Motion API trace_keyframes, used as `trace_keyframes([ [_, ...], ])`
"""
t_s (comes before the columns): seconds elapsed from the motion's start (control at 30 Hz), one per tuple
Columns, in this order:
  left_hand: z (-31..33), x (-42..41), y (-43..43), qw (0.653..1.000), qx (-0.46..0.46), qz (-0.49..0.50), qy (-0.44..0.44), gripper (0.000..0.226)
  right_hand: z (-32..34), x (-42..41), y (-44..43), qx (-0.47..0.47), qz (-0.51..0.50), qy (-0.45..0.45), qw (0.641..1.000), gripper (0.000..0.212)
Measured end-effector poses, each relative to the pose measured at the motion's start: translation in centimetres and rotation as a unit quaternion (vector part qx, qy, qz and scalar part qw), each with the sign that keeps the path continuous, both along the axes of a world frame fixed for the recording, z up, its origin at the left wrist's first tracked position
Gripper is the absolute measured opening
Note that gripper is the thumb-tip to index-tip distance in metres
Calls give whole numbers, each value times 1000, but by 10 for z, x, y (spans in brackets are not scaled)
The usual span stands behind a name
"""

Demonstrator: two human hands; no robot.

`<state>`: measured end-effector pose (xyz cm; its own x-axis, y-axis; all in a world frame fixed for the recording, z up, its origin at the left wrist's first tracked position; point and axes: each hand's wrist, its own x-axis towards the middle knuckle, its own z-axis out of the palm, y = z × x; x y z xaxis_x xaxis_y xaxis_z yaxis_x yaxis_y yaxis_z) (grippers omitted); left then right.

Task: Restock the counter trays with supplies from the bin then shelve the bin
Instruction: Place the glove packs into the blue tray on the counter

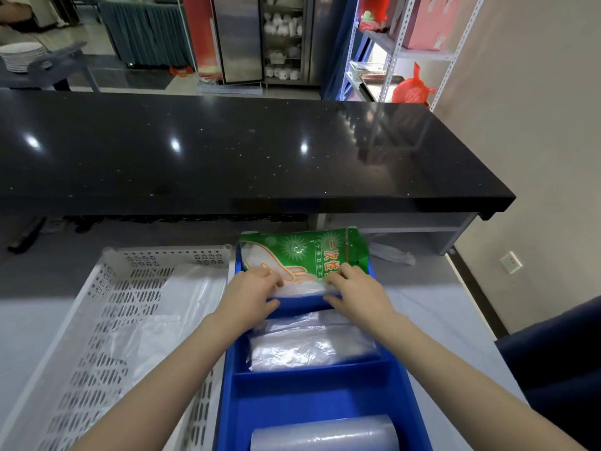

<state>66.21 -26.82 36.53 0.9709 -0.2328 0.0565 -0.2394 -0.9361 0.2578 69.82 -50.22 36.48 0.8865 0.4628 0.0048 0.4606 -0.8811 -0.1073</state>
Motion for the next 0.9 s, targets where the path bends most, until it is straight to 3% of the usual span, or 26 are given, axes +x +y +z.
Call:
trace_keyframes([
  [0.13, 1, -7, 10, 999, 2, 34, -21, 38, -1, -8, 0, 39, 72, -39, 996, 46],
  [0.27, 5, -11, 7, 998, -49, 42, -2, 47, -6, -9, 7, 45, 96, -23, 994, 46],
  [0.43, 6, -13, 5, 982, 7, -23, -186, 16, -13, -5, 8, 56, 48, 9, 997, 37],
  [0.5, 4, -11, 1, 975, 34, -32, -216, 8, -12, -1, 11, 53, 20, 46, 997, 36],
  [0.6, -1, -8, -5, 981, 93, -40, -168, 6, -10, 5, 17, 43, -4, 90, 995, 33],
  [0.67, -3, -6, -7, 990, 114, -21, -84, 9, -9, 6, 20, 32, -3, 86, 996, 32],
  [0.8, -4, 1, -5, 998, 29, 50, 8, 26, -8, 4, 23, 19, -5, 32, 999, 21],
  [0.9, -2, 2, -2, 999, 43, -18, 8, 40, -8, 0, 19, 3, -22, 1, 1000, 18],
])
